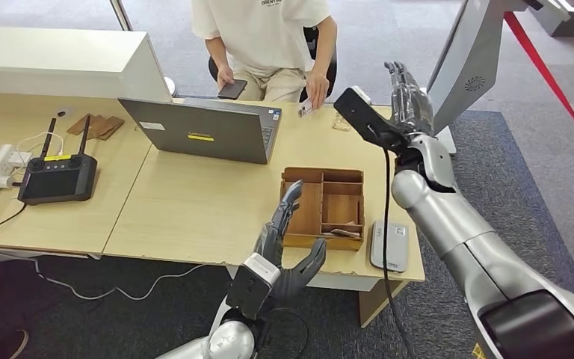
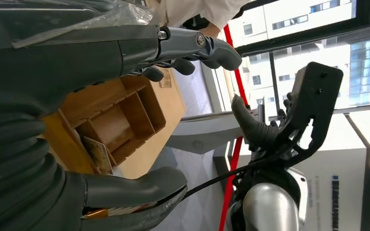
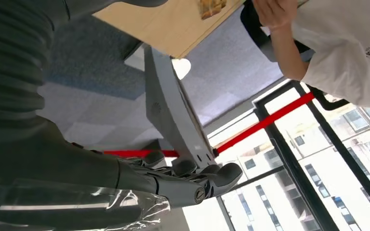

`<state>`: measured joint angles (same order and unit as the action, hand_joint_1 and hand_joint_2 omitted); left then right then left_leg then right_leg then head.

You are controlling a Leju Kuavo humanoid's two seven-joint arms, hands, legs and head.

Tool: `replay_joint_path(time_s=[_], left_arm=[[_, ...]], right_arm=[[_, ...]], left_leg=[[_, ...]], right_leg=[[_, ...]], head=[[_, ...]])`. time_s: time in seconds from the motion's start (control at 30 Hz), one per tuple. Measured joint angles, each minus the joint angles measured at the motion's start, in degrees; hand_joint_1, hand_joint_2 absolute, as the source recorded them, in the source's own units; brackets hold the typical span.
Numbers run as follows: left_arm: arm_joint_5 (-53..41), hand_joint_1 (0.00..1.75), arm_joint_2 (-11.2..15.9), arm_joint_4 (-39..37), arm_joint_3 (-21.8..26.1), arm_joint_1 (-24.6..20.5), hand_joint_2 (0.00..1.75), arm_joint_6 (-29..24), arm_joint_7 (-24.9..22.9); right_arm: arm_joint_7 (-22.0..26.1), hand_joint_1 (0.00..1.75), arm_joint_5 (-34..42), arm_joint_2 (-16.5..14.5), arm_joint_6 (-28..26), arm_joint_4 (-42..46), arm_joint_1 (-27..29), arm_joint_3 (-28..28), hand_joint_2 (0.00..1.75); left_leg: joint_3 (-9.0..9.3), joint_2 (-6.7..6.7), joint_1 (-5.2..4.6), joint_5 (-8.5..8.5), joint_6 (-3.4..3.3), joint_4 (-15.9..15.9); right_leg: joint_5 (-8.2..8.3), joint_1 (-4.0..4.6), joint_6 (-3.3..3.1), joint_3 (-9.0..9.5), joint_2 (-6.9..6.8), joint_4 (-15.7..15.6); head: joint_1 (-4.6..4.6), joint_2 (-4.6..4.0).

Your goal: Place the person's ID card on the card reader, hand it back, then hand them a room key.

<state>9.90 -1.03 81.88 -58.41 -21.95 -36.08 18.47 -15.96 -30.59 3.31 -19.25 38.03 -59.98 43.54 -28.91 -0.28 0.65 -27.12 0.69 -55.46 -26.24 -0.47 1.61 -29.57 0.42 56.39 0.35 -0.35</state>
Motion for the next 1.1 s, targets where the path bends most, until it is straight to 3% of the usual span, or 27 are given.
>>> replay_joint_path(time_s=[0.33,0.47,0.57,0.93,1.1], left_arm=[[-2.5,0.0,0.02,0.22,1.61,1.33,1.75,-0.01,-0.98],[-8.38,0.0,-0.07,1.29,3.61,3.08,1.75,-0.02,-1.5],[-12.15,0.0,0.11,3.24,5.78,4.62,1.75,-0.04,-3.31],[-19.98,0.0,0.67,10.55,14.85,10.54,1.75,-0.05,-6.0],[-22.5,0.0,0.98,13.75,20.2,13.76,1.75,-0.05,-6.78]], right_arm=[[1.9,0.0,5.14,-0.01,-0.15,3.36,2.21,-5.34,1.75],[4.29,0.0,14.06,0.33,-2.05,6.32,4.39,-7.25,1.75],[3.26,0.0,18.43,1.57,-3.91,10.42,7.17,-7.82,1.75],[0.64,0.0,18.72,6.47,-5.56,24.62,15.27,-7.12,1.75],[-0.32,0.0,13.08,8.26,-5.21,28.81,18.18,-6.15,1.75]], left_leg=[[0.0,0.0,0.0,0.0,0.0,-0.01],[0.04,0.0,0.01,0.0,0.0,-0.01],[0.03,0.0,0.0,0.0,0.0,-0.01],[0.04,0.02,0.01,0.0,0.0,0.01],[0.03,0.01,0.01,0.0,0.0,0.01]], right_leg=[[0.0,0.0,0.0,0.0,0.0,0.0],[0.0,0.0,0.0,0.02,0.0,-0.01],[0.0,0.0,0.0,0.02,0.0,-0.01],[0.0,0.01,0.0,0.02,0.01,-0.01],[0.0,0.01,0.0,0.02,0.01,0.0]], head=[[0.01,0.0],[0.01,0.0],[0.0,0.0],[0.01,0.0],[0.01,0.0]])
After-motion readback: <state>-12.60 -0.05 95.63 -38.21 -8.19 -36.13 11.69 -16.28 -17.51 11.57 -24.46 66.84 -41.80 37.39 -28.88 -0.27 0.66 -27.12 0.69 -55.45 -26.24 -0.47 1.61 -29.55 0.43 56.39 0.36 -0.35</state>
